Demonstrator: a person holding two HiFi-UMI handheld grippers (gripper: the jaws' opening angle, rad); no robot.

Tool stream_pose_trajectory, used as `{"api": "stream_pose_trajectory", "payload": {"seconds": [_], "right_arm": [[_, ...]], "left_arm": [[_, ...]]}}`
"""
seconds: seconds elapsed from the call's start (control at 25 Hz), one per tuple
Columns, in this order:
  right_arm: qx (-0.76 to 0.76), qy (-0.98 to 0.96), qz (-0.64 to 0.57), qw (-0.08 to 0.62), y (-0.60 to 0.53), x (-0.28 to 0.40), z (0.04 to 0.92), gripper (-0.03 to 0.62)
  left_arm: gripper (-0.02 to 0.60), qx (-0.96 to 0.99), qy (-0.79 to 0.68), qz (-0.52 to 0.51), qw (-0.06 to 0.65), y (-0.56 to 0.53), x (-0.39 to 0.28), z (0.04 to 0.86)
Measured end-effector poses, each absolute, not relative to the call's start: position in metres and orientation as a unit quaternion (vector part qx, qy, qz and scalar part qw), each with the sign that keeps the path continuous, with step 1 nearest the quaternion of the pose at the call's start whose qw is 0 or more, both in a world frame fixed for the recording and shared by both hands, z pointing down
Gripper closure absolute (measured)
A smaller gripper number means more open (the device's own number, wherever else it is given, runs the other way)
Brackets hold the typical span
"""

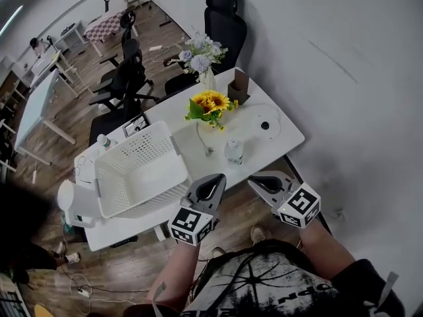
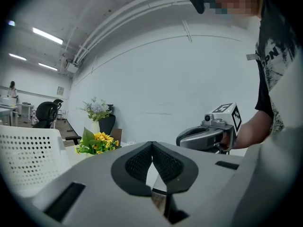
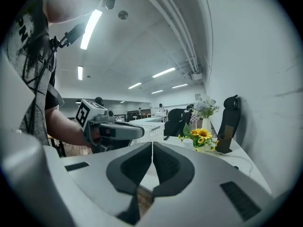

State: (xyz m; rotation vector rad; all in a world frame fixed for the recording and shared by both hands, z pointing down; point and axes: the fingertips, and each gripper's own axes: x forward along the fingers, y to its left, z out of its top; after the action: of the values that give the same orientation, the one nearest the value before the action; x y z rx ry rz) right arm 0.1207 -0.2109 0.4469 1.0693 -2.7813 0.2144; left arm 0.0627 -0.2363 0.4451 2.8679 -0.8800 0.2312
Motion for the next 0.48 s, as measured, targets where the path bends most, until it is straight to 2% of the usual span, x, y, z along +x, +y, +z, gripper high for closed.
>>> {"api": "stream_pose_trajectory", "payload": {"seconds": [0.48], "right_arm": [[0.365, -0.925, 0.067, 0.084, -0.203, 0.107, 0.441, 0.569]], "left_arm": [[0.571, 0.953, -0.28, 0.085, 0.072, -0.225, 0.053, 0.45]]}}
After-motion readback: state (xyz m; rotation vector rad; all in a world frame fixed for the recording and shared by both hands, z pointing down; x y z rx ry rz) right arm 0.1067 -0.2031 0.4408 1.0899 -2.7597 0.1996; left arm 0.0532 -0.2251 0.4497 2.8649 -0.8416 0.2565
